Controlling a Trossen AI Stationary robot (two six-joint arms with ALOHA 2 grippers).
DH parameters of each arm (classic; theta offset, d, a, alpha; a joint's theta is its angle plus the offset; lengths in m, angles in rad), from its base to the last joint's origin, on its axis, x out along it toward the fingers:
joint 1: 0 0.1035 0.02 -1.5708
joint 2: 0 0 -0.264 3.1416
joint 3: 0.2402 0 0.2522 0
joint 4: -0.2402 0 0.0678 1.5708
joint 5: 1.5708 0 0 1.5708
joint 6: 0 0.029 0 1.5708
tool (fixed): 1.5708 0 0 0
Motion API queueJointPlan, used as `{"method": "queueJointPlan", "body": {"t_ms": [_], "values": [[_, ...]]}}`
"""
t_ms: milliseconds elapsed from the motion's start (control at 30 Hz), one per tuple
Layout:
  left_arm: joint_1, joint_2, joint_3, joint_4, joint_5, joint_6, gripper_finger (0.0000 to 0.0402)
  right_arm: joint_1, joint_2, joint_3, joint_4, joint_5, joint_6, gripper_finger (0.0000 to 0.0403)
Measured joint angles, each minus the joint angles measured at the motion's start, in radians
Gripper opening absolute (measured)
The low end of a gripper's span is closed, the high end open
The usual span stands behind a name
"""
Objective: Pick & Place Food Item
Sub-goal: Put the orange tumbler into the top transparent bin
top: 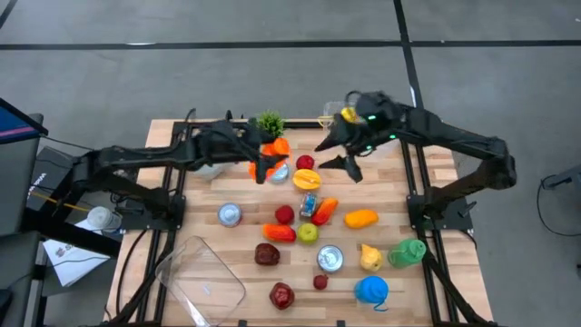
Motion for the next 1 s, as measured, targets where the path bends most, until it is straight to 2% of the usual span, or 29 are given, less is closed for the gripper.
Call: {"method": "queueJointPlan", "body": {"t_ms": [100,200,367,500,667,833,1000], "values": [[-0.003,-0.024,-0.036,0.142,0.000,-0.026,0.0248,0.005,-0.030,0.000,0.103,-0.001,0.023,0.0231],[-0.006,-0.023,-0.060,0.259,0.004,-0.044,0.0237,0.010,-0.031,0.000,0.183,-0.006,0.030,0.0243],[-0.030,0.019,-0.062,0.338,0.018,-0.044,0.0220,0.015,0.021,0.000,0.266,-0.005,0.034,0.0280],[-0.044,0.044,-0.064,0.328,0.018,-0.044,0.0230,0.025,0.085,-0.001,0.320,-0.005,0.045,0.0298],[-0.056,0.079,-0.064,0.341,0.016,-0.045,0.0232,0.037,0.129,-0.002,0.360,-0.005,0.045,0.0302],[-0.058,0.077,-0.064,0.343,0.017,-0.048,0.0222,0.038,0.139,-0.001,0.358,0.014,0.045,0.0302],[-0.058,0.077,-0.064,0.345,0.017,-0.055,0.0235,0.036,0.139,-0.001,0.384,0.030,0.037,0.0302]]}}
